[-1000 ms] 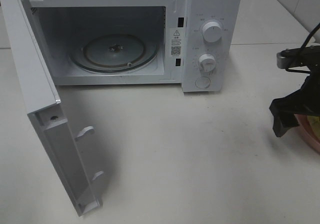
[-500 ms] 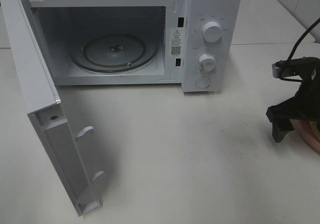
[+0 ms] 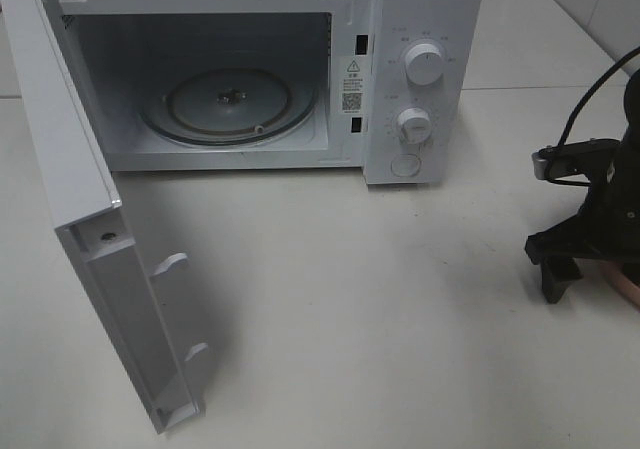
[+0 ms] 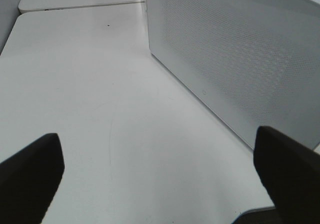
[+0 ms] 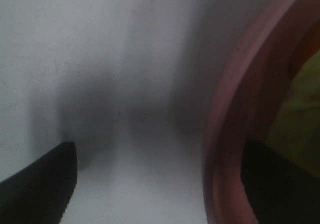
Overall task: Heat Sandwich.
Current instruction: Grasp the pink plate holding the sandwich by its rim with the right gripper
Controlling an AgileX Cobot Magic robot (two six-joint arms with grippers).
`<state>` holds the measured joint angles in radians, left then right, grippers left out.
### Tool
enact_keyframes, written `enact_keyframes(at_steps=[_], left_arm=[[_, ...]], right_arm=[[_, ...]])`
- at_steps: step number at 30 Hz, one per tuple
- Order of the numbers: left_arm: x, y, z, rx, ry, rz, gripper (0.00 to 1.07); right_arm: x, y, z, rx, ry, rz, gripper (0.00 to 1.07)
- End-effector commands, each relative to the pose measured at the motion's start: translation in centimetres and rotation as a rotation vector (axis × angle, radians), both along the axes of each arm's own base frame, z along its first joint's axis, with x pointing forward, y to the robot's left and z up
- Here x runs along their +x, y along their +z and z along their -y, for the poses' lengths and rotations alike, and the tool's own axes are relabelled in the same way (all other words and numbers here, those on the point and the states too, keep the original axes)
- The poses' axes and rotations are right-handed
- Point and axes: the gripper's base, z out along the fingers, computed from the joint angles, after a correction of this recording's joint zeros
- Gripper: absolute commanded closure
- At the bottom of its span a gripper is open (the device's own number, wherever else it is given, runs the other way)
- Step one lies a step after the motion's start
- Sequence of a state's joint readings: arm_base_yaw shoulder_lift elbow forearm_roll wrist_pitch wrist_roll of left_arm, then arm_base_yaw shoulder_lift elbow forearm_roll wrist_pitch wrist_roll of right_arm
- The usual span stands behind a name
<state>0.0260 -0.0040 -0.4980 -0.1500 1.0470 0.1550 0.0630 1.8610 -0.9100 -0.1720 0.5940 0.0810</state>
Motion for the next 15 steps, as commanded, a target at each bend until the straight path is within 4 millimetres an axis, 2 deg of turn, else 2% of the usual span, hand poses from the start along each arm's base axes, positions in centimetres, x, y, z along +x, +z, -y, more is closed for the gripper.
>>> enact_keyframes(at_steps=[1,2,3,5,6,7,10,11,12,13,14,15], left_arm=[[-0.36,-0.01,0.0,-0.004,-0.004,0.031,0.09],[-0.36,-0.01,0.0,-0.004,-0.004,0.031,0.09],[-0.36,-0.01,0.0,-0.004,-0.004,0.031,0.09],[-0.36,-0.01,0.0,-0.004,-0.004,0.031,0.09],[-0.36,-0.01,0.0,-0.004,-0.004,0.031,0.09],[-0.36,-0.01,0.0,-0.004,-0.004,0.031,0.09],[-0.36,-0.01,0.0,-0.004,-0.004,0.031,0.09],[-0.36,-0.01,0.0,-0.004,-0.004,0.031,0.09],[-0.36,-0.01,0.0,-0.004,-0.004,0.031,0.09],[-0.36,-0.01,0.0,-0.004,-0.004,0.031,0.09],[-0.36,-0.01,0.0,-0.004,-0.004,0.031,0.09],[-0.36,-0.01,0.0,-0.004,-0.004,0.031,0.09]], right_arm=[[-0.02,0.12,0.37,-0.022,0.014,-0.007,0.31],[-0.01,0.12,0.41,-0.026,0.018,-0.007,0.38],[-0.01,0.12,0.41,-0.026,0.018,-0.007,0.38],[-0.01,0.13,0.49,-0.035,0.022,-0.008,0.45],[-0.01,0.14,0.52,-0.038,0.025,-0.007,0.53],[-0.01,0.14,0.52,-0.038,0.025,-0.007,0.53],[-0.01,0.14,0.52,-0.038,0.025,-0.007,0.67],[0.0,0.14,0.52,-0.038,0.025,-0.006,0.81],[0.0,0.14,0.52,-0.038,0.025,-0.006,0.81],[0.02,0.14,0.54,-0.041,0.029,-0.005,0.87],[0.04,0.15,0.59,-0.046,0.032,-0.003,0.94],[0.06,0.17,0.71,-0.06,0.032,-0.001,1.07]])
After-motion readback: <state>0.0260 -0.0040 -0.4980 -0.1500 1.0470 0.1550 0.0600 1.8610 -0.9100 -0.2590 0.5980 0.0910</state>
